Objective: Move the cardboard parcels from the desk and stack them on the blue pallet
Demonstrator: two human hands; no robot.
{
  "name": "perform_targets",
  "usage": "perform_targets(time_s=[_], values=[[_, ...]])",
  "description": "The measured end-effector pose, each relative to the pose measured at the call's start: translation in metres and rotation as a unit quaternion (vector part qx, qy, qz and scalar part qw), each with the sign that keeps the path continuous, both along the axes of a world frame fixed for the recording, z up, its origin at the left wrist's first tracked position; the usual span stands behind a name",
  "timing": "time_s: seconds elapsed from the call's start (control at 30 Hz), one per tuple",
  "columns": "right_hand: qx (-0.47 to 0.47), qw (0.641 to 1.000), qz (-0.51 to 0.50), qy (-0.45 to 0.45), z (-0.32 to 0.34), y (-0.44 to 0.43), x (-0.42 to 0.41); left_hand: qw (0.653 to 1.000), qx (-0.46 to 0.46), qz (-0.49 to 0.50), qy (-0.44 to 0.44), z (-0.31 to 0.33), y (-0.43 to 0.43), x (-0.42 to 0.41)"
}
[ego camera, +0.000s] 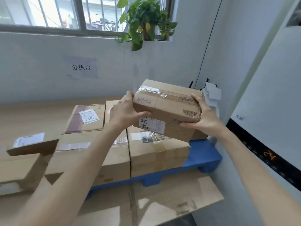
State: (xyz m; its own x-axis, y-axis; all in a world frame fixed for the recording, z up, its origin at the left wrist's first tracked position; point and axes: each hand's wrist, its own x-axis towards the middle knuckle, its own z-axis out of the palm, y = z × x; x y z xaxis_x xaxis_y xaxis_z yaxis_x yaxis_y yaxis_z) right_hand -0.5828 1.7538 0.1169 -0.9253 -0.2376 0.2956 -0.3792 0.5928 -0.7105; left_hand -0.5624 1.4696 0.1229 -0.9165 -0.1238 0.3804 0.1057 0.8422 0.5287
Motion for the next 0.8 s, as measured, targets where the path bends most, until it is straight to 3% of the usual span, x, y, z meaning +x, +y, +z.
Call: perform_targets(time_s=[0.33, 0.53, 0.8], values=[[0.030, 0.997, -0.039, -0.062, 0.000, 0.187, -0.013, 0.993, -0.008, -0.106, -0.050, -0.028, 0.170, -0.034], [0.072, 0.993, -0.018, -0.091, -0.030, 0.216, -0.041, 0.991, 0.027, -0.104, -0.084, -0.061, 0.198, -0.037], [0.076, 0.990, -0.001, -0.123, -0.049, 0.226, -0.076, 0.996, 0.051, -0.069, -0.035, -0.077, 0.212, -0.050]])
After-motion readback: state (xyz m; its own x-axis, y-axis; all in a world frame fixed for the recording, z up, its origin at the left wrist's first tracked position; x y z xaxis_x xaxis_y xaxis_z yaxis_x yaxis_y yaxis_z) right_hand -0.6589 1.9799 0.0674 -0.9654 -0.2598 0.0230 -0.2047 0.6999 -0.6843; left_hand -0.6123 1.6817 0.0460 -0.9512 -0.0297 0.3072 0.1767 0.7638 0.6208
